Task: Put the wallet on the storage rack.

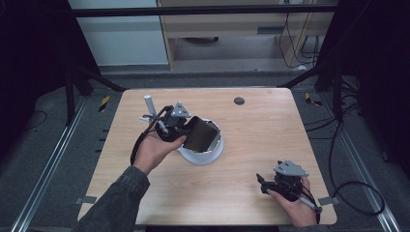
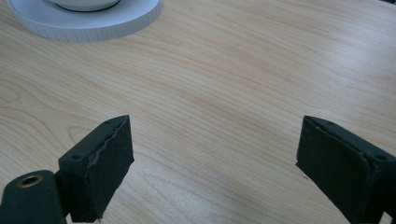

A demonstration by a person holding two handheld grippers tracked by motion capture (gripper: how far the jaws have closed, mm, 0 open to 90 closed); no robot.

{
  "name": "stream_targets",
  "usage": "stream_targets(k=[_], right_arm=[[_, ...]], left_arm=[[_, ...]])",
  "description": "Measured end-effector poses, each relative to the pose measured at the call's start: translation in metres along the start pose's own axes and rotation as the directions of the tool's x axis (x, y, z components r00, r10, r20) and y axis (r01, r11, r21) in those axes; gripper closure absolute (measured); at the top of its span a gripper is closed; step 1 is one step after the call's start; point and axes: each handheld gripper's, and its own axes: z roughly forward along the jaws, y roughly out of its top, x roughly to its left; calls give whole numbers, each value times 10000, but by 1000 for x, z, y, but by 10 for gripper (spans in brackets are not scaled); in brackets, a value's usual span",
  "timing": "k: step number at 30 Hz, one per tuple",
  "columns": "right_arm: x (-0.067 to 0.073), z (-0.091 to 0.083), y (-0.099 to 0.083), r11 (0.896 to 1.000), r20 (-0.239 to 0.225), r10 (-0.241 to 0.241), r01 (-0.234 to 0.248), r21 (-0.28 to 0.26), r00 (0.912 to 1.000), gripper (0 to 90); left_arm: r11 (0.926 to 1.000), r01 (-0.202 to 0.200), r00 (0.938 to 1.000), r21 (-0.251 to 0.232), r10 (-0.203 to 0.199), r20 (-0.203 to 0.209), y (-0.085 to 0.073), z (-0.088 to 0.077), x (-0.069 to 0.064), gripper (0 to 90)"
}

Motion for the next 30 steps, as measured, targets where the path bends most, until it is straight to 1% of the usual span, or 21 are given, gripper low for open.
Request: stream_targets(k=[6, 8, 13, 22, 27, 30], right_arm=[[0, 0, 0, 10000, -9, 4, -4, 0, 10000, 109], [0, 0, 0, 10000, -22, 26, -26, -4, 10000, 109], [0, 0, 0, 10000, -18, -19, 19, 2, 10000, 108], [0, 1, 0, 10000, -34, -46, 46, 13, 10000, 108], [0, 1, 0, 10000, -44, -42, 43, 40, 10000, 107], [0, 1, 0, 10000, -46, -45, 46, 43, 10000, 107]], left_arm=[[9999, 128, 9999, 2, -128, 71, 0, 5, 1, 798], [9998, 186, 9997, -24, -186, 159, 0, 6, 1, 798], [9999, 123, 9999, 38, -123, 87, 1, 7, 2, 796], [9997, 250, 9997, 64, -250, 49, 4, 12, 6, 789], [9992, 386, 9993, 31, -386, -12, 5, 13, 10, 784], [9984, 569, 9984, -48, -569, 18, 4, 14, 13, 777]])
